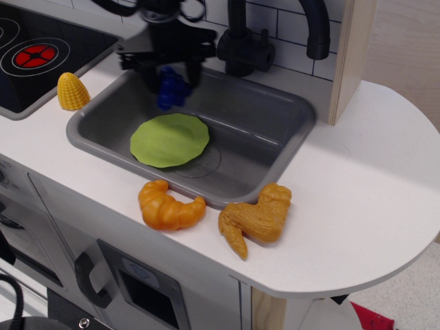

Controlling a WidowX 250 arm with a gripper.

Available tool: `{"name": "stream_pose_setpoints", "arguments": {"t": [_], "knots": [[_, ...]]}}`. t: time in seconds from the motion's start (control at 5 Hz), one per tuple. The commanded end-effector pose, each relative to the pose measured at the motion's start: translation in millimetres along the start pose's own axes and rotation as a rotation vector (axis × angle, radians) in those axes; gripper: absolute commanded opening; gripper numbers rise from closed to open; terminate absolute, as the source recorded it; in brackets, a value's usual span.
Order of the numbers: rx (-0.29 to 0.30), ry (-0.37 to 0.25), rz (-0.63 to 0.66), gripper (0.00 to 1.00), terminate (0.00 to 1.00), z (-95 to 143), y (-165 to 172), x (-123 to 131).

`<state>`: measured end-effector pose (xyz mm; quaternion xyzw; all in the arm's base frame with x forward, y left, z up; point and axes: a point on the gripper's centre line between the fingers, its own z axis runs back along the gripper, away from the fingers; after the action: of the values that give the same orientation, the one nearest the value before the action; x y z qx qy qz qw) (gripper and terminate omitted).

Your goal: Take blueberries off plate sink

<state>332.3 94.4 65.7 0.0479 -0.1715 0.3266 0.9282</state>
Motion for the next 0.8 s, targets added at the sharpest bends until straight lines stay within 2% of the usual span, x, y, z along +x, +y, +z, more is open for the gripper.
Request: {"name": "stream_pose_setpoints", "arguments": {"t": [0.0,0.2,0.6], "knots": [[-0.015,-0.002,-0.007,0.00,0.00,3,-18,-16],[-0.016,0.005,-0.016,0.00,0.00,-4,-19,-26],[0.027,0.070,-0.053,0.00,0.00,-17,-22,-51]]}}
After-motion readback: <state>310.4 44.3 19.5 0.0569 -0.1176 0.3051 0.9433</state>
